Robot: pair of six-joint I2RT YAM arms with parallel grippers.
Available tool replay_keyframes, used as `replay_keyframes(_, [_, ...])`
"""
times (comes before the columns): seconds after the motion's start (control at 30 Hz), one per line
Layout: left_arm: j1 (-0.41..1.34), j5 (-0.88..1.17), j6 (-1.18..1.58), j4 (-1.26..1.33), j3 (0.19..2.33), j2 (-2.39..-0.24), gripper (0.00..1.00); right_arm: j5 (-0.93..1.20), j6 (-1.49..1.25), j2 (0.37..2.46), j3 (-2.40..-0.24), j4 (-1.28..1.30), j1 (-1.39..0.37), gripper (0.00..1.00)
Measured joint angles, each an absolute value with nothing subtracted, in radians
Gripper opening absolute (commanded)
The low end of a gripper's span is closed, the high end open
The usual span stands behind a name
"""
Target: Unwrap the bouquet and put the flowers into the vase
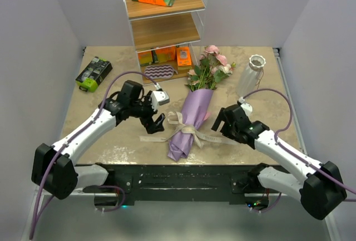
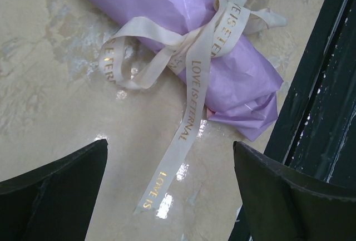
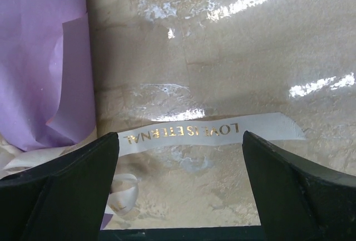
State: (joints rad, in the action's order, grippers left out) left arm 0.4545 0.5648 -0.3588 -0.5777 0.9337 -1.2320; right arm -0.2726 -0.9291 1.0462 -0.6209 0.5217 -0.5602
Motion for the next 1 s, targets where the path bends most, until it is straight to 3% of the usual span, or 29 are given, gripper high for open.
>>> replay_keyframes(0.23, [0.568, 0.521, -0.364, -0.49, 0.917, -1.327, 0.99, -0.282, -0.997, 0.931, -0.493, 0.527, -0.574, 0.86])
replay_keyframes(0.5, [0.599, 0.489, -0.385, -0.402, 0.917, -1.469, 0.99, -0.305, -1.021, 0.788, -0.453, 0.569, -0.587, 0.83])
replay_keyframes(0.6, [0.602, 0.489, -0.383, -0.384, 0.917, -1.49, 0.99, -0.305, -1.021, 0.786, -0.448, 0.575, -0.597, 0.87])
replay_keyframes(0.67, [0.607, 0.491, -0.378, -0.365, 0.917, -1.497, 0.99, -0.306, -1.017, 0.802, -0.448, 0.575, -0.617, 0.96])
replay_keyframes(1.0, [0.644, 0.496, -0.347, -0.28, 0.908, -1.529, 0.99, -0.382, -0.948, 1.122, -0.653, 0.657, -0.726, 0.98])
